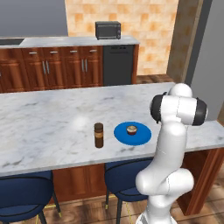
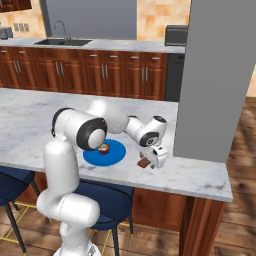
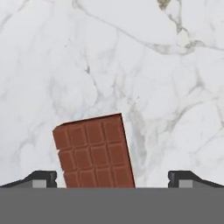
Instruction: Take the cinnamon bottle from the cabinet and place it on the dining table, next to the plate with the cupcake. Then take the chocolate from the dining counter and place it on the cupcake plate.
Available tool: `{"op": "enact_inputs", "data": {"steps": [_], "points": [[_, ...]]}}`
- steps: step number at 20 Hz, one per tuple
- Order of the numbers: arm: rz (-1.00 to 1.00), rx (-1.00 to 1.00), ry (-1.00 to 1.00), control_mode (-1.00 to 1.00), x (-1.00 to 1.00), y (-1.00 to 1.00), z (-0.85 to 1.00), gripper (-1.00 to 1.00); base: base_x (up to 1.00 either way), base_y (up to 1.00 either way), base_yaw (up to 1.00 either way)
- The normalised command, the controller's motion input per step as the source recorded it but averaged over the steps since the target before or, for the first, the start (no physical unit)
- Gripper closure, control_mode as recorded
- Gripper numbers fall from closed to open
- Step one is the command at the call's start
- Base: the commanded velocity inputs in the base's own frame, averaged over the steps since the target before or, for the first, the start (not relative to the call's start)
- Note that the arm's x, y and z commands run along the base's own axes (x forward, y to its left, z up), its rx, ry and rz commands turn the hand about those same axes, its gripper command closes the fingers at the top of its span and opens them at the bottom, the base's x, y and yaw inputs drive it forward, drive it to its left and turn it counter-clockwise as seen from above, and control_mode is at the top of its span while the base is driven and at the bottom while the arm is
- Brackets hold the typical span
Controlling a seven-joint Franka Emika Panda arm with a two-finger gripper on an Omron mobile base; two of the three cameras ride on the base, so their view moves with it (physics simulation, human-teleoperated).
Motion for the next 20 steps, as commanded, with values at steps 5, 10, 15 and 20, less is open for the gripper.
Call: {"op": "enact_inputs", "data": {"steps": [5, 10, 15, 20], "points": [[0.01, -0.01, 0.1, -1.0, 0.33, 0.08, -0.99, -1.0, 0.0, 0.0, 0.0], [0.07, -0.13, 0.0, -1.0, -0.17, 0.5, -1.0, 1.0, 0.0, 0.0, 0.0], [0.09, -0.31, -0.11, -1.0, -0.39, 0.85, -0.94, 1.0, 0.0, 0.0, 0.0], [0.04, -0.19, -0.22, -1.0, -0.43, 0.32, 0.05, 1.0, 0.0, 0.0, 0.0]]}}
